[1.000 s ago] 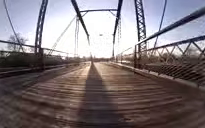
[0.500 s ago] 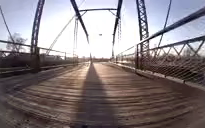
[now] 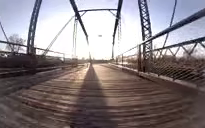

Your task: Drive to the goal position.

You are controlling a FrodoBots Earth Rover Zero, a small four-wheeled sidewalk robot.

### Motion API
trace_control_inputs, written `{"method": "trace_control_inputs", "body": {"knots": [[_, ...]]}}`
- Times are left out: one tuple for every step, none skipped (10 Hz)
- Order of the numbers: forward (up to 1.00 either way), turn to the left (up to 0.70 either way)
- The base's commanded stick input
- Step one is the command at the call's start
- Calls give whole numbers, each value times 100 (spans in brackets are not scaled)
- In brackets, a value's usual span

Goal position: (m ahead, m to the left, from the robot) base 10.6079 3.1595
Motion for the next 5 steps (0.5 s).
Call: {"method": "trace_control_inputs", "body": {"knots": [[70, 0], [70, 0], [70, 0], [70, 0], [70, 0]]}}
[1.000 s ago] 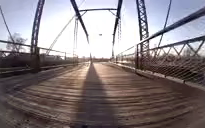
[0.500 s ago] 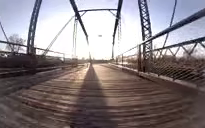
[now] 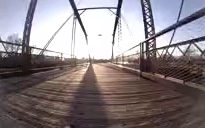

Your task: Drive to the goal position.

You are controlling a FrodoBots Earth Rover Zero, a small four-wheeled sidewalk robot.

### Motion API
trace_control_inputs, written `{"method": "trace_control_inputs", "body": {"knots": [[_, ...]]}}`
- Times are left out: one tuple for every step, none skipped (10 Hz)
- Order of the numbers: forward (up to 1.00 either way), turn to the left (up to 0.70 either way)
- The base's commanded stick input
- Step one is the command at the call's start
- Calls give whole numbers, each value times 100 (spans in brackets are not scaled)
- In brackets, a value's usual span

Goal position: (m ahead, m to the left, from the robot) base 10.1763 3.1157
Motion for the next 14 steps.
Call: {"method": "trace_control_inputs", "body": {"knots": [[70, 0], [70, 0], [70, 0], [70, 0], [70, 0], [70, 0], [70, 0], [70, 0], [70, 0], [70, 0], [70, 0], [70, 0], [70, 0], [70, 0]]}}
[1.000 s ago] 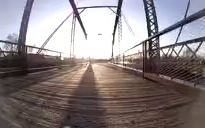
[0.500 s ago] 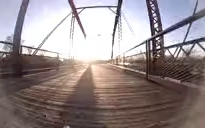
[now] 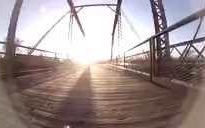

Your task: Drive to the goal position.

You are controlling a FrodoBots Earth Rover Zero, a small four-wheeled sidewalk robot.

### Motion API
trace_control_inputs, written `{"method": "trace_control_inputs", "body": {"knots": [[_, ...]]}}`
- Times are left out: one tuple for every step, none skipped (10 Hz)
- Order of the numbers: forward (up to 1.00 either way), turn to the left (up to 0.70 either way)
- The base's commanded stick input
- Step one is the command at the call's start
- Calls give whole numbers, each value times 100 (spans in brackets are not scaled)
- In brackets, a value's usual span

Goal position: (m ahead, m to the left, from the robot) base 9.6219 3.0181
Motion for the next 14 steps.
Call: {"method": "trace_control_inputs", "body": {"knots": [[70, 0], [70, 0], [70, 0], [70, 0], [70, 0], [70, 0], [70, 0], [70, 0], [70, 0], [70, 0], [70, 0], [70, 0], [70, 0], [70, 0]]}}
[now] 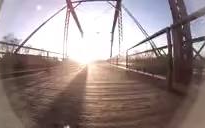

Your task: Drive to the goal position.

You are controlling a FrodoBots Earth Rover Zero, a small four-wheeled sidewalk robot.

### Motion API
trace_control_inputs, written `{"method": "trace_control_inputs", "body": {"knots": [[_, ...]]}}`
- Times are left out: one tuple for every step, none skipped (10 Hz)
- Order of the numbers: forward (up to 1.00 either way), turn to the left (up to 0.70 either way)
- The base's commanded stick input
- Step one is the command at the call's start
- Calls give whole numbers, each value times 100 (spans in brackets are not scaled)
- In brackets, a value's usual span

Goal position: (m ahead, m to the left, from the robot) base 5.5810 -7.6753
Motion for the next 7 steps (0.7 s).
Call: {"method": "trace_control_inputs", "body": {"knots": [[70, 0], [70, 0], [70, 0], [70, 0], [70, 0], [70, 0], [70, 0]]}}
